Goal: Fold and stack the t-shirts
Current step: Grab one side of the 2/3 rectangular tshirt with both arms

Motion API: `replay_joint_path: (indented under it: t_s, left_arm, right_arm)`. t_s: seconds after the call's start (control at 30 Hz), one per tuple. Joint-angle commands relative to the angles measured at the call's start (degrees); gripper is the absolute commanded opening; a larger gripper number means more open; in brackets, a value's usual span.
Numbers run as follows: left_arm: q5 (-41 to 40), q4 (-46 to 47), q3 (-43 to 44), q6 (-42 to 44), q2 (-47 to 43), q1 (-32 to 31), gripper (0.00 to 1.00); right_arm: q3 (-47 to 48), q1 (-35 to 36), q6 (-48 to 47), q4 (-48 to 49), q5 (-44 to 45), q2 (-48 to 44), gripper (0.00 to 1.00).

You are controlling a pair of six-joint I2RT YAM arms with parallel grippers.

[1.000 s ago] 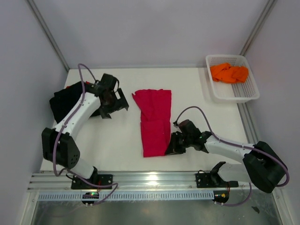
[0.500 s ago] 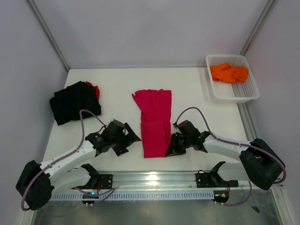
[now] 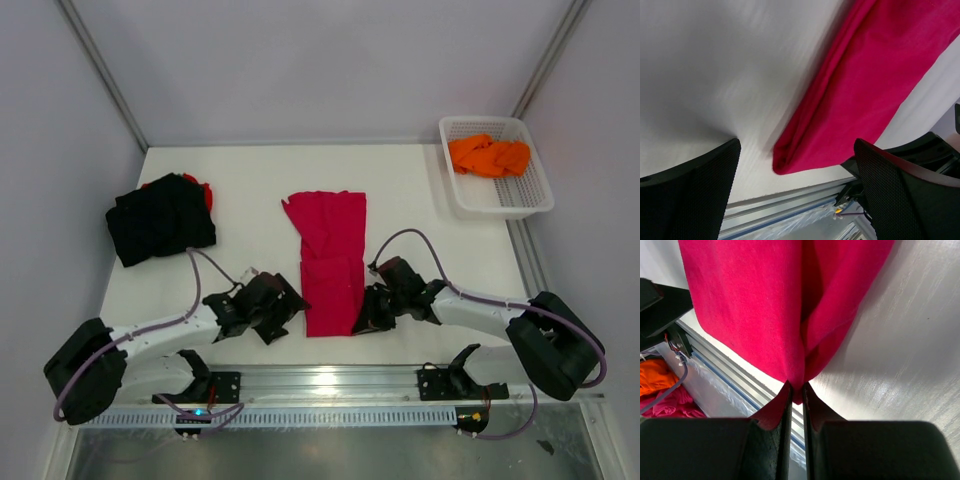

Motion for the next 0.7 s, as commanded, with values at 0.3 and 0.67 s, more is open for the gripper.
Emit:
replay_joint_path:
  t_s: [0.3, 0.67]
  left_arm:
    - [1.77, 6.94, 9.02, 3.73, 18.36, -2.34, 0.98]
    - [-0.25, 3.77, 9.63, 4.17, 16.61, -2.34, 0.0]
  right_arm:
    - [0.35, 0.09, 0.99, 2.62, 0.16, -0.52, 0.06]
    - [-0.53, 0.18, 0.64, 3.68, 0.43, 0.97, 0.06]
